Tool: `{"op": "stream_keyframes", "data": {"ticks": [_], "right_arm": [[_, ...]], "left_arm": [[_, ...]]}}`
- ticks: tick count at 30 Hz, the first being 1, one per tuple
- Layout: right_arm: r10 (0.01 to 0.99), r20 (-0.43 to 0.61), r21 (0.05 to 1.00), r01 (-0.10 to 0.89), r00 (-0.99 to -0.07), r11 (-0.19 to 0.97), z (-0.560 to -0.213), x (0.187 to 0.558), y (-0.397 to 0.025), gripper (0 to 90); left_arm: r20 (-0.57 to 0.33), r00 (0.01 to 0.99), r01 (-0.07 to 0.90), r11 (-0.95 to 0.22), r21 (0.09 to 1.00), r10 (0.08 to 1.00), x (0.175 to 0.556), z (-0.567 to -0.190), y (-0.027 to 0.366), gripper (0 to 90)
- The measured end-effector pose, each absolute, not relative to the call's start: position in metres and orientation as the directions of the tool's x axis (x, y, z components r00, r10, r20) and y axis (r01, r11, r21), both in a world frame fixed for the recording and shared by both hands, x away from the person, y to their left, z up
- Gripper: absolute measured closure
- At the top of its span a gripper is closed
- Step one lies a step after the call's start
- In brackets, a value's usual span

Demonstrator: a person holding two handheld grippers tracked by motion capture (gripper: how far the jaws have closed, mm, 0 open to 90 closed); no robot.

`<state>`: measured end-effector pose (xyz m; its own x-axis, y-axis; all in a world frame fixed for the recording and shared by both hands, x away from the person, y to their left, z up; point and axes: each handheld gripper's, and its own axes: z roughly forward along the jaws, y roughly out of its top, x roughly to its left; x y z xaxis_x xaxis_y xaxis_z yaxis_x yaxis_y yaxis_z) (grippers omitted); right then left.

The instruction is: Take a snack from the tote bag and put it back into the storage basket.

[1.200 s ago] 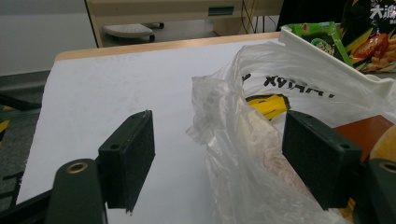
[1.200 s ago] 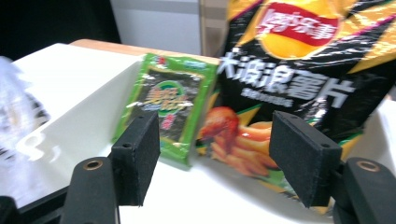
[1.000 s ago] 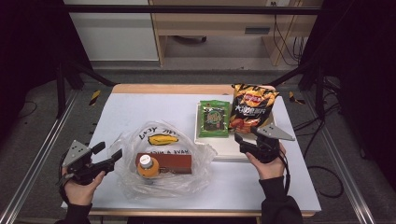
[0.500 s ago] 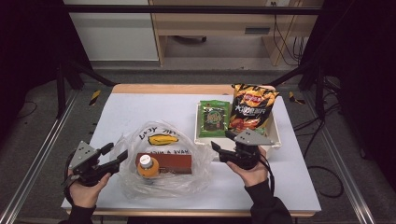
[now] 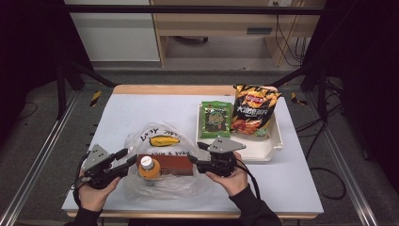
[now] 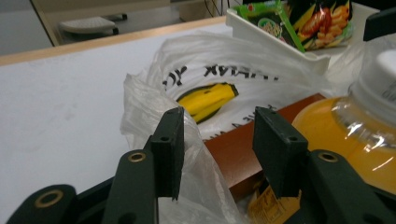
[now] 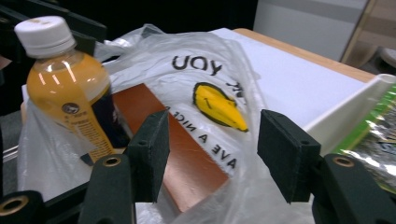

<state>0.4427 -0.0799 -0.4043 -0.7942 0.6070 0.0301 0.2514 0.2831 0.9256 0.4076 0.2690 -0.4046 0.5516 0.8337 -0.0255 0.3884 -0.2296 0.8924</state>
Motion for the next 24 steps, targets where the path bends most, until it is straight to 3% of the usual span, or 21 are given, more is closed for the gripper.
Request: {"op": "stream_keyframes", "data": {"ticks": [9, 16, 24], "right_arm": [[0.558, -0.011, 0.883, 0.254, -0.83, 0.395, -0.417, 0.442, -0.057, 44.2], [0.543, 0.039, 0.847, 0.316, -0.839, 0.428, -0.427, 0.445, -0.057, 46.5], [0.541, 0.011, 0.819, 0.318, -0.841, 0.478, -0.438, 0.447, -0.056, 40.5]], "left_arm": [[-0.02, 0.563, 0.44, -0.279, 0.853, 0.826, 0.413, -0.418, 0.269, 49.5], [0.017, 0.567, 0.458, -0.332, 0.824, 0.823, 0.412, -0.426, 0.267, 42.4], [0.029, 0.575, 0.483, -0.368, 0.795, 0.818, 0.415, -0.435, 0.267, 39.5]]}}
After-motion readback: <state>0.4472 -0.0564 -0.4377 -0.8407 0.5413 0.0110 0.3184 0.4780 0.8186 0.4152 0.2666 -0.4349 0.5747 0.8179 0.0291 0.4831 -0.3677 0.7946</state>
